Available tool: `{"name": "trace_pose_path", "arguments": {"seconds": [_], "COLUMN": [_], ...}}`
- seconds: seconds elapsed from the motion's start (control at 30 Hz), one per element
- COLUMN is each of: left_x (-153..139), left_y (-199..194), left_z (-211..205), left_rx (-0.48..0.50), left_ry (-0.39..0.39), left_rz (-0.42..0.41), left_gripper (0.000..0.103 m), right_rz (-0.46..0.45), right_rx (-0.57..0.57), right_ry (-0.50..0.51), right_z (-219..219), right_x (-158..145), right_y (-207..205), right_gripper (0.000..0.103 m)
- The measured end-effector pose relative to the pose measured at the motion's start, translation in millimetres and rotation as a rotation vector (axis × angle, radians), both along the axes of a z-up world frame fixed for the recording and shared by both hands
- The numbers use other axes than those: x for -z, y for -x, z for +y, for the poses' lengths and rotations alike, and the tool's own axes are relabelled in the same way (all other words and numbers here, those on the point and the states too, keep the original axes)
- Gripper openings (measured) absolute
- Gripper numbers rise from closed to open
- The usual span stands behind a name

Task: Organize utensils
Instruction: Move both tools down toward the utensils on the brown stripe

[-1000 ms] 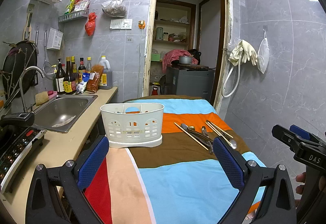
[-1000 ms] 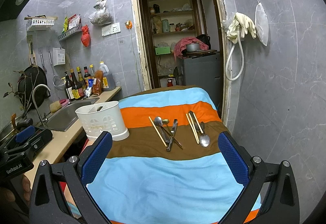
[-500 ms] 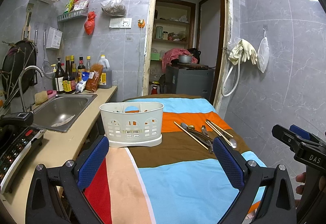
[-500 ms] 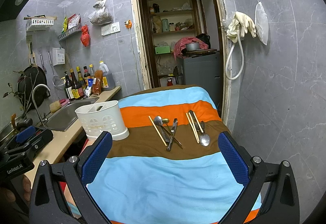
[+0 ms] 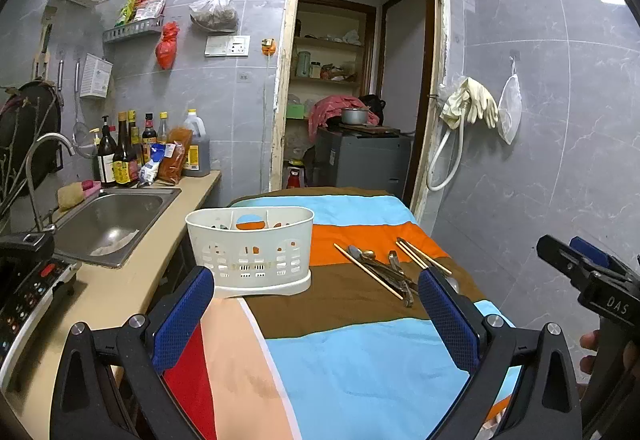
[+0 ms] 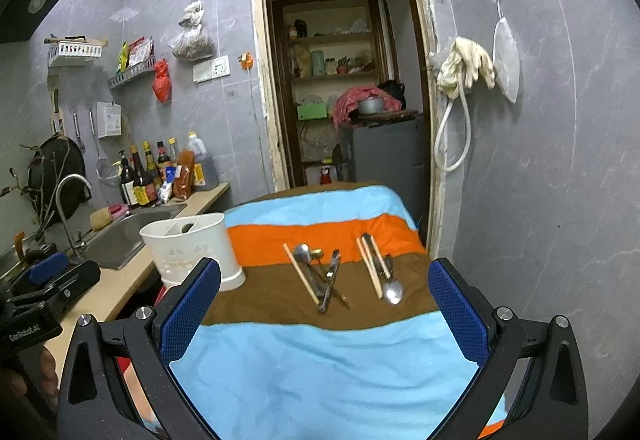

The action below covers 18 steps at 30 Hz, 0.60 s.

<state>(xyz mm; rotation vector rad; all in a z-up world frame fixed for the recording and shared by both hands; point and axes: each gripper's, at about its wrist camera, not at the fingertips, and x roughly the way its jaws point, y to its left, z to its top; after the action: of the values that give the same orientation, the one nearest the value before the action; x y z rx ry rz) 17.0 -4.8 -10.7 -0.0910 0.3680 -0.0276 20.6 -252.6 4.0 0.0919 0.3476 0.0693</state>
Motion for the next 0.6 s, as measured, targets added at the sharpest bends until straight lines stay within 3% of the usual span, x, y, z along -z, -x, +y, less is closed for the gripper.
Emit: {"name": "trace_pose_path", "arguments": {"seconds": [0.3,0.6], "left_x": [-20,-27], "left_y": [-30,-83], "left_z": [-8,-23], "left_rx": [-0.002,-0.026], "left_ry": [-0.013,-0.005], "left_rz": [-0.035,-0.063], "left_gripper": [0.102,0.102], "right_rz": [-0.044,-0.066], "right_rx": [0.005,0.000], "right_ry": [0.002,0.016], "right_z": [-18,-37], "right_x": [-31,-50], "right_y": [-20,-75], "right_gripper": [0.102,0.102]}}
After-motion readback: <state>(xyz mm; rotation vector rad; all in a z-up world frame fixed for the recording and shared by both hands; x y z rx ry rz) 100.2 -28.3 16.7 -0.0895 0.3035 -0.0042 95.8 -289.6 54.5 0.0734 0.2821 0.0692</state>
